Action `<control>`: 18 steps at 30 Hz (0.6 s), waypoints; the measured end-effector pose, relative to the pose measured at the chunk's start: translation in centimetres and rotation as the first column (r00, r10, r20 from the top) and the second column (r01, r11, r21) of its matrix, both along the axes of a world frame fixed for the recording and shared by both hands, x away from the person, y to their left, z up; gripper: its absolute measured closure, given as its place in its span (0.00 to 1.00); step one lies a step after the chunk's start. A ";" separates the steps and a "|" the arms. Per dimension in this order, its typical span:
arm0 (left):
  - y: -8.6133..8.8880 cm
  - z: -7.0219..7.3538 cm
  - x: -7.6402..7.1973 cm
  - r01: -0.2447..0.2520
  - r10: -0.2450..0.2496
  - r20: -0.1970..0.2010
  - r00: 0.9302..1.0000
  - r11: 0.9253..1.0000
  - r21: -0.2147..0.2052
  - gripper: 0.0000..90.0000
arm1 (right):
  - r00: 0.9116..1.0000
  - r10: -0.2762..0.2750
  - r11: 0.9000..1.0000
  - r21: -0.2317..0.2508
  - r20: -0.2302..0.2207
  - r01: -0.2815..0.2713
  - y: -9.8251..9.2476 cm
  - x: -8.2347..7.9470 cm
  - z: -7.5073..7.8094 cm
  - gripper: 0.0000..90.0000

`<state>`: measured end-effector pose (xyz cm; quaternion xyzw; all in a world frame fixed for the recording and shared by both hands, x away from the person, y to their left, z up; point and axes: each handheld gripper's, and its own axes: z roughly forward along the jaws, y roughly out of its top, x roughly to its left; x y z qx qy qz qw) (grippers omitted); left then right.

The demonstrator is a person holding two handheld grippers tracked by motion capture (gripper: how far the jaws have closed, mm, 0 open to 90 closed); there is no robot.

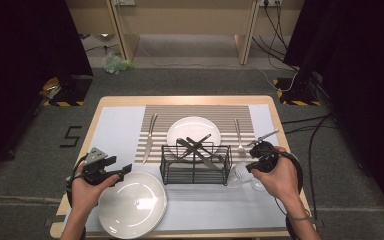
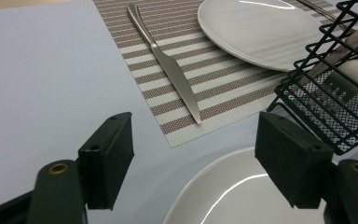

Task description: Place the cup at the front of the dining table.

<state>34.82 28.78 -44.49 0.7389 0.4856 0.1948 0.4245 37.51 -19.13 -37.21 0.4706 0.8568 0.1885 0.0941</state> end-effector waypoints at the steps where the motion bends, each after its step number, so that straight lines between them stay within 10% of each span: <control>1: 0.0 0.0 0.0 0.002 -0.002 0.001 1.000 1.000 0.000 0.31 | 1.000 0.001 1.000 -0.004 0.000 -0.001 0.0 -0.1 0.1 0.95; 18: 0.1 0.1 0.0 -0.001 0.001 0.004 1.000 1.000 -0.001 0.31 | 1.000 -0.004 1.000 -0.013 0.001 0.004 -0.4 -1.6 0.5 0.95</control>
